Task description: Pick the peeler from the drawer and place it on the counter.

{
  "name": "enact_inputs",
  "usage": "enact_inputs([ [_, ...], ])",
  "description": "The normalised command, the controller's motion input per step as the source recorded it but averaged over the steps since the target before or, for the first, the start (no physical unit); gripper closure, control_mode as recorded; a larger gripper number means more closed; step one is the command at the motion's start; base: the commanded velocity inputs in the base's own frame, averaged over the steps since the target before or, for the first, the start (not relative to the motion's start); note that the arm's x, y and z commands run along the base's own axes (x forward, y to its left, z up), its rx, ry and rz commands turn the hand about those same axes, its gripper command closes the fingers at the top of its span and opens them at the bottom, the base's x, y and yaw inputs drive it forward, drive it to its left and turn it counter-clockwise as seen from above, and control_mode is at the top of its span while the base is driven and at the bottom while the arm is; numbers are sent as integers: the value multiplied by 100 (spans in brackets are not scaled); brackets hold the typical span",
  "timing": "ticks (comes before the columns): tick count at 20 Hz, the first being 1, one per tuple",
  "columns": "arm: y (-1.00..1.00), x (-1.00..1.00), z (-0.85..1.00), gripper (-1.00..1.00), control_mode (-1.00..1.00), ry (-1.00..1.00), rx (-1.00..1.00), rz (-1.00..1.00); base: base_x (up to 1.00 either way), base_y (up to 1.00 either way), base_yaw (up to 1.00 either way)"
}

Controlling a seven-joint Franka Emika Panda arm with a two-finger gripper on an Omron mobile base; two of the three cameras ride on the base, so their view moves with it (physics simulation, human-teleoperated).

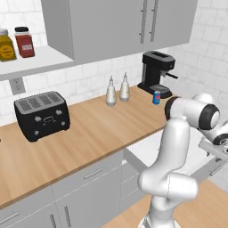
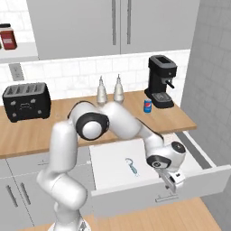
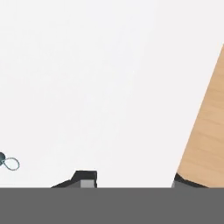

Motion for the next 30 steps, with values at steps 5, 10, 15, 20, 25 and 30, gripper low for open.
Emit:
enact_inputs([
  [5, -100, -100, 0, 100, -100, -19, 12, -2, 0, 0, 0],
  [10, -49, -73, 65, -100, -100, -36, 28, 0, 0, 0, 0],
  [15, 10, -2, 100, -100, -100, -14, 21, 6, 0, 0, 0],
  [20, 35, 23, 100, -100, -100, 0, 2, 13, 0, 0, 0],
  [25, 73, 60, 45, -100, -100, 10, -7, 26, 0, 0, 0],
  [30, 68, 55, -36, -100, -100, 4, -8, 50, 0, 0, 0],
])
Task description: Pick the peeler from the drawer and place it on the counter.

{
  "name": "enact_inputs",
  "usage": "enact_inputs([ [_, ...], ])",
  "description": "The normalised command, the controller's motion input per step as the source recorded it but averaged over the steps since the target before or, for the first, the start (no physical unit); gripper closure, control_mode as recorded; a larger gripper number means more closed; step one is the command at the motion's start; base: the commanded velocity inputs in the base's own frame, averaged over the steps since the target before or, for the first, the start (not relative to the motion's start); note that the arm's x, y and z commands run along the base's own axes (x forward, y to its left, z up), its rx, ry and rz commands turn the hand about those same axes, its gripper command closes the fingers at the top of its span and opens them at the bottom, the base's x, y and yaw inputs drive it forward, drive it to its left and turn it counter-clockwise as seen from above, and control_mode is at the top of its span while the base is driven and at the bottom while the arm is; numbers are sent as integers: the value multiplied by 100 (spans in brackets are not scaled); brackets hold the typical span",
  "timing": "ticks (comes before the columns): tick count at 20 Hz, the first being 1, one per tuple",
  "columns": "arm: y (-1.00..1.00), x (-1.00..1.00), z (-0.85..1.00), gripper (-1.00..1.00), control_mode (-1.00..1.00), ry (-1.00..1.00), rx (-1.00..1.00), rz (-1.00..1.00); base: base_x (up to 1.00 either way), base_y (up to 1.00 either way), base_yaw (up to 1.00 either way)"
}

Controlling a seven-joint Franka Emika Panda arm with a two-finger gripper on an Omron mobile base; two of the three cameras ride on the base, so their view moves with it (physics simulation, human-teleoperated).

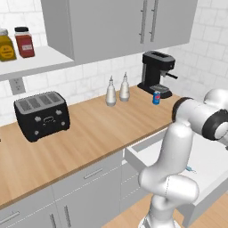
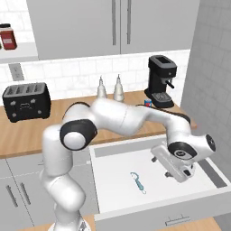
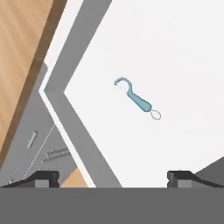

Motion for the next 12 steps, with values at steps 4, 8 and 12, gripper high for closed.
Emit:
enact_inputs([
  [4, 18, 53, -53, -100, -100, 2, -3, 67, 0, 0, 0],
  [8, 1, 69, -42, -100, -100, 3, -3, 39, 0, 0, 0],
  [12, 25, 35, -69, -100, -100, 9, -8, 30, 0, 0, 0],
])
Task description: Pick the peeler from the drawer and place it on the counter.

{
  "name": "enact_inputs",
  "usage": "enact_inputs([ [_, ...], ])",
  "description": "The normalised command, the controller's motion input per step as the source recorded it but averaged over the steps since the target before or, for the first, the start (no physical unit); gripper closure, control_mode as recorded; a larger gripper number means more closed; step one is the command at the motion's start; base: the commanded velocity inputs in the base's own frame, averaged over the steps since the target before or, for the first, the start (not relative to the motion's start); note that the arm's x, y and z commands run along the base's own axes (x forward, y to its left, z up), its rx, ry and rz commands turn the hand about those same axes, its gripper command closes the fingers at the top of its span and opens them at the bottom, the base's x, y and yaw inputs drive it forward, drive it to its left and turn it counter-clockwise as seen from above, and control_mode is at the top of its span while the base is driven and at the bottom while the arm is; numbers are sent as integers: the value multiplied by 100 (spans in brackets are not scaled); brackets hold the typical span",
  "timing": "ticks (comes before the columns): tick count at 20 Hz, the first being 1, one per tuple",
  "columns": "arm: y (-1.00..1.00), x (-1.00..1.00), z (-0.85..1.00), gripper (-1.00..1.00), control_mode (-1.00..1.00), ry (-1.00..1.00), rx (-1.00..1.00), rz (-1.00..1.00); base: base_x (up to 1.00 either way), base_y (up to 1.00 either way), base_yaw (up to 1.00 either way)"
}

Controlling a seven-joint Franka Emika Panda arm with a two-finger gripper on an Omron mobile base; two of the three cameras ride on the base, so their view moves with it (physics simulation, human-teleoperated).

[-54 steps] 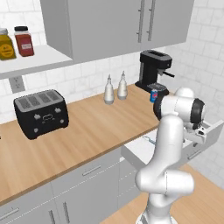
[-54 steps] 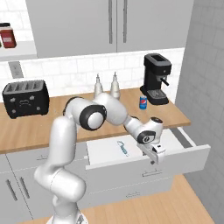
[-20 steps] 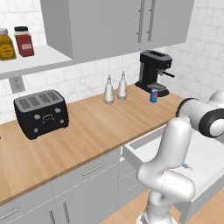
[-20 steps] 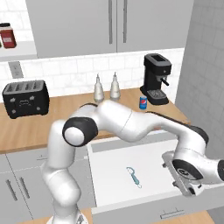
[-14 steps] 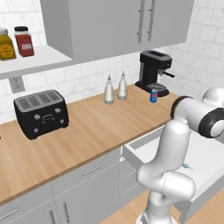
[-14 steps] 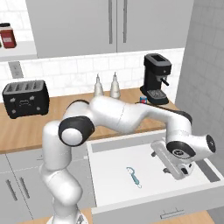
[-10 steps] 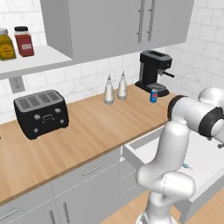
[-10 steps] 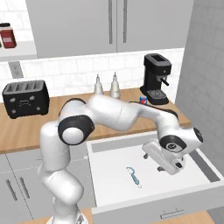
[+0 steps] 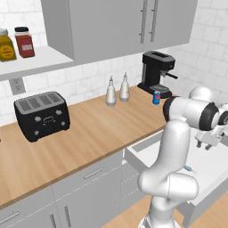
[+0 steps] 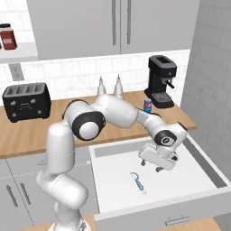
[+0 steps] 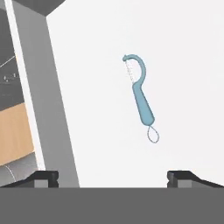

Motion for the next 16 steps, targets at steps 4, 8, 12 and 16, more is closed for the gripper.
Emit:
enact_inputs([
  [4, 3, 19, -84, -100, -100, 5, -11, 25, 0, 0, 0],
  [8, 7, 0, -73, -100, -100, 1, -12, 20, 0, 0, 0],
  [12, 7, 0, -60, -100, -100, -7, -3, 14, 0, 0, 0],
  [16, 34, 0, -41, -100, -100, -17, -5, 2, 0, 0, 0],
])
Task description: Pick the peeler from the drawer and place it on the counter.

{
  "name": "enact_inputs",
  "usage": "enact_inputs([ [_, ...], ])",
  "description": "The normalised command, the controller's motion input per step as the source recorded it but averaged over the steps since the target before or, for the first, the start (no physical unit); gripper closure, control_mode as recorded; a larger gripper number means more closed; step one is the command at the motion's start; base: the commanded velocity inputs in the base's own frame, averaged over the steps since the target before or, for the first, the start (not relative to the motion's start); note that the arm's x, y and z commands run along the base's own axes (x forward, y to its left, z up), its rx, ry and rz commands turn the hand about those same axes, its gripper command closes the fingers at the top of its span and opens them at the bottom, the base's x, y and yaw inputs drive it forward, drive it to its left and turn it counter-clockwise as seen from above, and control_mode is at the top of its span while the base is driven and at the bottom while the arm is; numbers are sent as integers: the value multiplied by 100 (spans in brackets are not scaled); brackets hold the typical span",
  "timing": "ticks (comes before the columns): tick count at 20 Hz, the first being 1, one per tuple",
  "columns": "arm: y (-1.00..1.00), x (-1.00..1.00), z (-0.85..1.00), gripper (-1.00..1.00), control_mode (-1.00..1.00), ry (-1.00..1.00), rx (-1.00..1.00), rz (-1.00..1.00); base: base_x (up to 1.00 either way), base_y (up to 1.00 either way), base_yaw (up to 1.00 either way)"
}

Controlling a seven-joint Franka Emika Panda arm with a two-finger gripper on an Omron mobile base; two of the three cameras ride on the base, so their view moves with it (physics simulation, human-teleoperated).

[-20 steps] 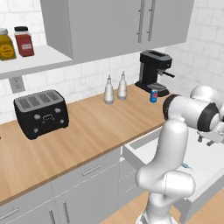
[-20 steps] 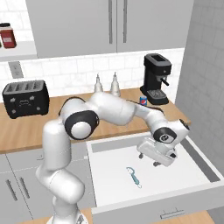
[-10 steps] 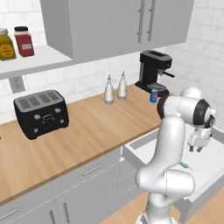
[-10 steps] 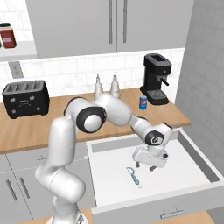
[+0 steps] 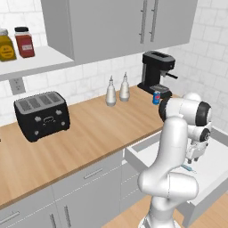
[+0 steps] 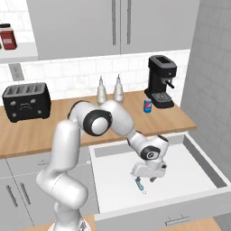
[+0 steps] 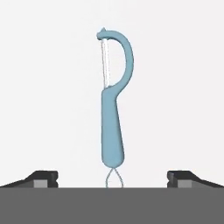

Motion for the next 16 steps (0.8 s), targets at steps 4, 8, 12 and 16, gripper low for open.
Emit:
enact_inputs([
  [4, 17, 0, -26, -100, -100, -12, -7, 0, 0, 0, 0],
  [8, 27, 0, -36, -100, -100, 4, -20, 6, 0, 0, 0],
  [12, 15, 0, -31, -100, -100, 0, -14, 8, 0, 0, 0],
  [16, -13, 0, -31, -100, -100, 0, -6, 7, 0, 0, 0],
])
